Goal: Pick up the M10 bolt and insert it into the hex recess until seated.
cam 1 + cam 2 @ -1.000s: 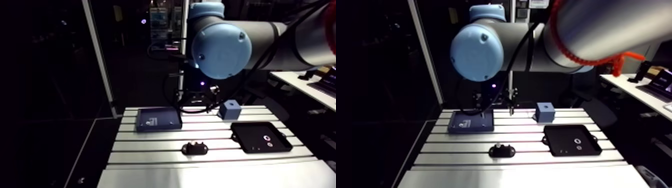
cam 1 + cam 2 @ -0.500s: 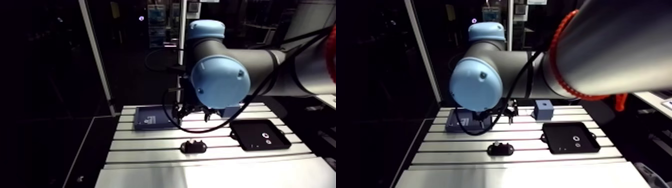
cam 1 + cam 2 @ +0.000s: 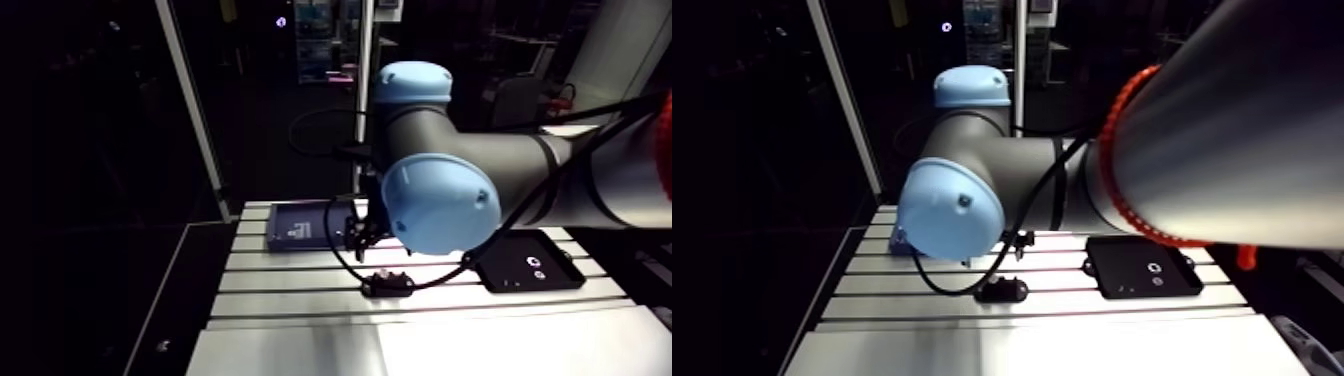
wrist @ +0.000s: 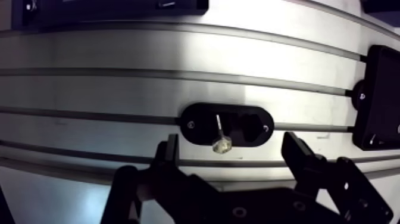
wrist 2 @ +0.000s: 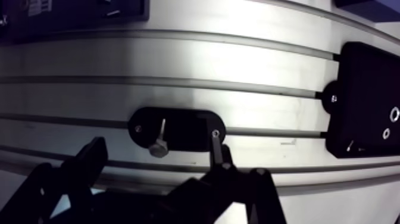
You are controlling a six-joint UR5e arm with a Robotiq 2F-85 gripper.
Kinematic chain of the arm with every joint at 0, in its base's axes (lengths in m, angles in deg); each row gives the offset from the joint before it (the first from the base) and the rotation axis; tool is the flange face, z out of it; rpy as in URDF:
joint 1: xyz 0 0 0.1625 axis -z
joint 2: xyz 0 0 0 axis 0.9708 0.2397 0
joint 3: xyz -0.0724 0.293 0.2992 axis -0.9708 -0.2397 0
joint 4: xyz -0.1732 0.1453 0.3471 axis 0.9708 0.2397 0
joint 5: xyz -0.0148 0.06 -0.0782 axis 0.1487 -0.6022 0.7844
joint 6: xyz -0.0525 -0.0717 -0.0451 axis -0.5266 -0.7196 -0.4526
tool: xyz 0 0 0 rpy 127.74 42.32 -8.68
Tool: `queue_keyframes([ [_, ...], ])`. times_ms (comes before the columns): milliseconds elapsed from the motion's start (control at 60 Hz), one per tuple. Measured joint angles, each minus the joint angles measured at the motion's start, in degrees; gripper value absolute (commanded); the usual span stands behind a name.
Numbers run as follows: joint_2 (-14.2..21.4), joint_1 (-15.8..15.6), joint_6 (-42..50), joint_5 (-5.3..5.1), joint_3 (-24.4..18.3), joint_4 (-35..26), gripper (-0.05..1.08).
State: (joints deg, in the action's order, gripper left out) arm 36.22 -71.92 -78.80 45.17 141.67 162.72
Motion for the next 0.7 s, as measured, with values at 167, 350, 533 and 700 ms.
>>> queue_keyframes([
  [167,-0.23,-0.02,-0.03,0.02,0.97,1.24,0.15],
  [350,-0.23,-0.01,-0.03,0.03,1.74,1.83,0.23],
  [533,-0.21,0.00,-0.01,0.03,2.48,2.02,0.27],
  [700,-0.23,-0.04,-0.04,0.03,2.90,2.51,0.31],
])
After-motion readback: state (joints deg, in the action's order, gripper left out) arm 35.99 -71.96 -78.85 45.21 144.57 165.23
